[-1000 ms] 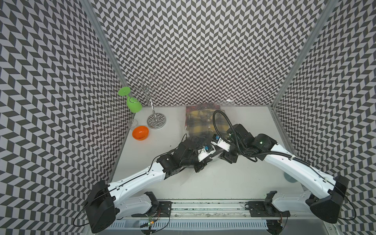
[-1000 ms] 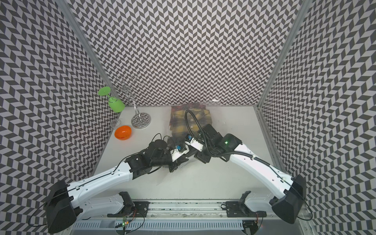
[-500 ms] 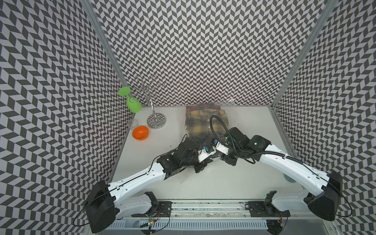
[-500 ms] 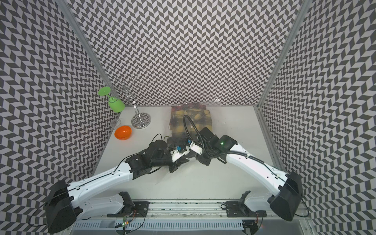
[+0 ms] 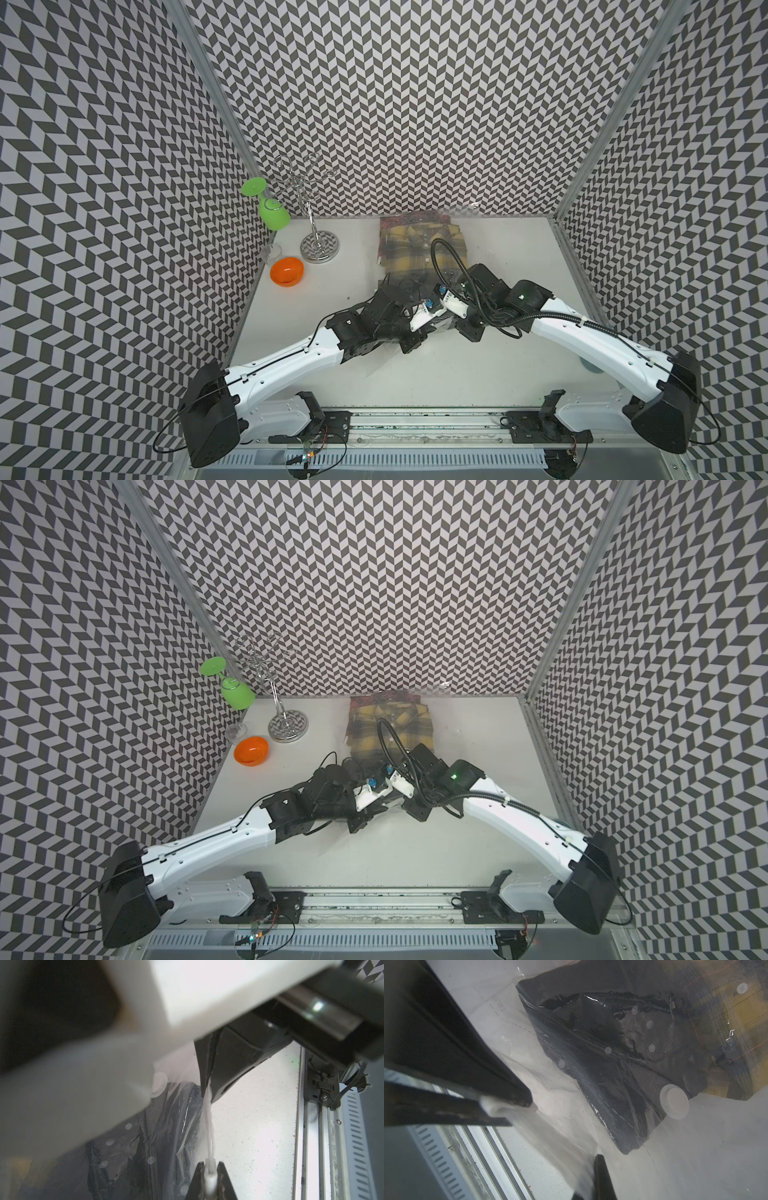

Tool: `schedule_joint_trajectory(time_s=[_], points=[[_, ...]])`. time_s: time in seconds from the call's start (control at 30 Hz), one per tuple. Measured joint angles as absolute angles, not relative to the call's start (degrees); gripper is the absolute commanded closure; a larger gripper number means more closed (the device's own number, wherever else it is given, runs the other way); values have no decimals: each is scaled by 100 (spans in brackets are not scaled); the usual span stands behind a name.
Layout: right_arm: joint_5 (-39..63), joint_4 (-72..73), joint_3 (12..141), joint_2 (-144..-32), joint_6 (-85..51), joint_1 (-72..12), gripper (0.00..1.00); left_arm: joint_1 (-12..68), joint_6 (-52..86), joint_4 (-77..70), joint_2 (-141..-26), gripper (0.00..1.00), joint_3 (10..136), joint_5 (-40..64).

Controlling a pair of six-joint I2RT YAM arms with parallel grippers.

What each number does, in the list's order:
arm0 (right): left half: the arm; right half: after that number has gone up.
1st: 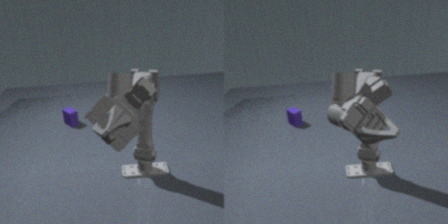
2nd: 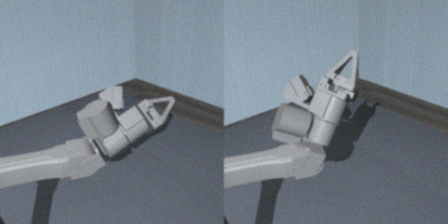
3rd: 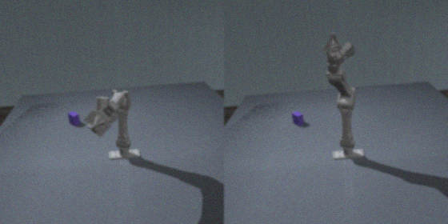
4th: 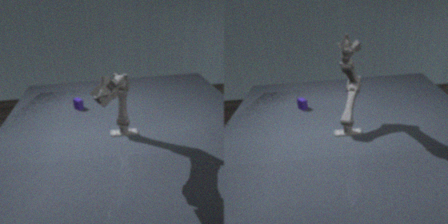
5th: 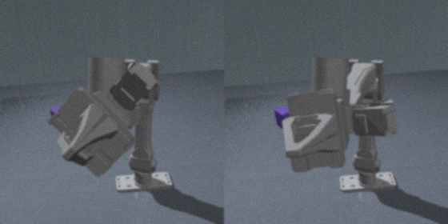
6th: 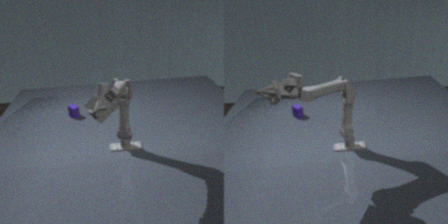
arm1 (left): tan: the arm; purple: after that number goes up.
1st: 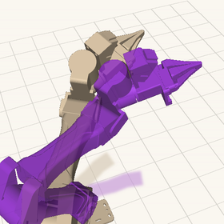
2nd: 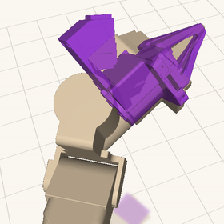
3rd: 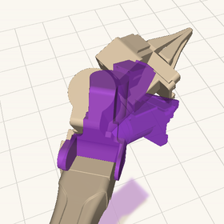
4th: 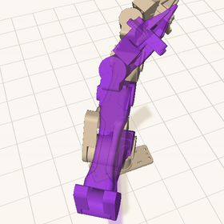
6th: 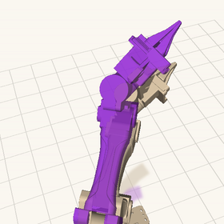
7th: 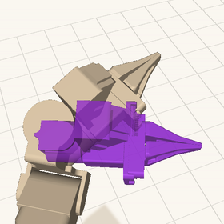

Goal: Place the folded shirt into the vacuum bag
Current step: Close the vacuum bag at the center of the board.

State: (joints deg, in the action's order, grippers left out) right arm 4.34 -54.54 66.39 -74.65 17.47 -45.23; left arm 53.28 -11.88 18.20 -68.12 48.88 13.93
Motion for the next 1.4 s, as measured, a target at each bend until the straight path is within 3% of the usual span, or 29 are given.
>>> schedule_joint_trajectory(time_s=[0.67,0.93,1.4], points=[[821,-5349,6313,-7076,1363,-3413,100,5951,-947,2174,-7190,100,5273,519],[580,-5223,6285,-7124,832,-2589,100,5955,-928,2368,-7367,100,5422,504],[454,-5223,6436,-7323,307,-2104,100,5996,-674,2744,-7529,100,5660,834]])
